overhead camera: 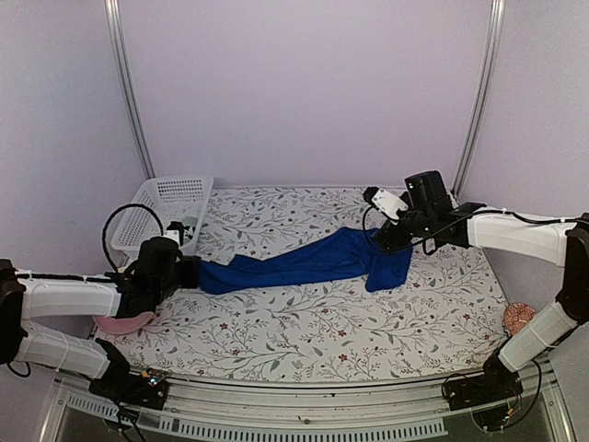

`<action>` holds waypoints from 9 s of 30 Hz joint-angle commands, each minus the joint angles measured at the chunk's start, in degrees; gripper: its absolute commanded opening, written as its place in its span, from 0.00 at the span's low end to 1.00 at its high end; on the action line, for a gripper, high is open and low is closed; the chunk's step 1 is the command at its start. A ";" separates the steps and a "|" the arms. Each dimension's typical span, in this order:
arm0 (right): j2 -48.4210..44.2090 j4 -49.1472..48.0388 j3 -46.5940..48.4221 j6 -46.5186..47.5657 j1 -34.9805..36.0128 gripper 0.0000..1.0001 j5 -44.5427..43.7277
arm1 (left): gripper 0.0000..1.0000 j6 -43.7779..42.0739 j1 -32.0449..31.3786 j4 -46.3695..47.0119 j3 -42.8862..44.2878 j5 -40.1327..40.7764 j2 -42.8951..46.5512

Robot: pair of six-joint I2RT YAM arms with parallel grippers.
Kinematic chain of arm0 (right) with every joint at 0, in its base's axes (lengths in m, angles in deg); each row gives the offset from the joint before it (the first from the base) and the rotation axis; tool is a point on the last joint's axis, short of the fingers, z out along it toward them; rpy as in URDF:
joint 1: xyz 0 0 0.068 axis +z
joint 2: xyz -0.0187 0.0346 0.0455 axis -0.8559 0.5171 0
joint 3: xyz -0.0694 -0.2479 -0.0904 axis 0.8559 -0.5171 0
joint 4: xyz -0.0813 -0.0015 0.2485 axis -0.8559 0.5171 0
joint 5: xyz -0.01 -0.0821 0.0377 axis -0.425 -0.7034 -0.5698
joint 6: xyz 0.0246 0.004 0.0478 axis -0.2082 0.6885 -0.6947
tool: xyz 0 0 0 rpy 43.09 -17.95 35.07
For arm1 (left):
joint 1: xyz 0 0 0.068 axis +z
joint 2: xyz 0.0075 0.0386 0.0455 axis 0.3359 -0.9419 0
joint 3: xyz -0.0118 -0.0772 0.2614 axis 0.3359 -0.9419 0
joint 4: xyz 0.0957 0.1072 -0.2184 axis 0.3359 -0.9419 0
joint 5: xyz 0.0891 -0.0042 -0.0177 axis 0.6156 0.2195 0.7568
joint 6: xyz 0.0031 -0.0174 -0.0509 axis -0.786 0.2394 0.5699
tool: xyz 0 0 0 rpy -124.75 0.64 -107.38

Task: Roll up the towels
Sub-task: Pick up the towel from the center of the board, then flatten out the towel at the center of the board.

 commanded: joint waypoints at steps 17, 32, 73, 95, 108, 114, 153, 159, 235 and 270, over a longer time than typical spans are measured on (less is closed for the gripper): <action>3.26 -6.19 -14.56 7.63 14.33 0.98 -5.27 | 0.00 -0.36 -0.18 1.11 0.89 0.47 0.58; 13.69 -6.55 -11.39 1.87 11.52 0.75 -14.48 | 0.00 -0.70 -0.19 0.48 0.94 0.72 1.52; 8.39 28.05 4.89 2.42 -3.90 0.03 27.53 | 0.00 -1.31 -0.19 0.77 1.68 -0.59 -0.32; 24.27 33.92 19.72 -0.93 -16.76 0.45 30.13 | 0.00 -1.36 -0.19 0.74 2.39 -1.78 -2.16; 19.68 26.65 16.47 -4.57 -16.72 0.51 21.84 | 0.00 -1.09 -0.19 0.65 2.48 -2.16 -2.35; 18.66 31.18 17.06 -0.20 -15.62 0.54 35.16 | 0.00 -1.11 -0.17 0.74 2.61 -2.28 -2.54; 11.91 10.67 -0.04 1.13 -2.92 0.44 -3.65 | 0.00 -1.15 -0.19 0.74 3.27 -3.37 -4.16; 12.78 11.82 -0.65 1.64 -3.30 0.35 -4.46 | 0.00 -1.14 -0.19 0.72 3.29 -3.46 -4.25; 37.33 19.89 42.03 12.94 -27.22 0.04 -17.24 | 0.00 -11.11 6.13 6.63 45.96 -4.39 -43.51; -30.73 25.82 5.67 7.07 -27.84 0.04 -2.56 | 0.00 -12.59 -15.76 6.91 12.61 13.51 14.99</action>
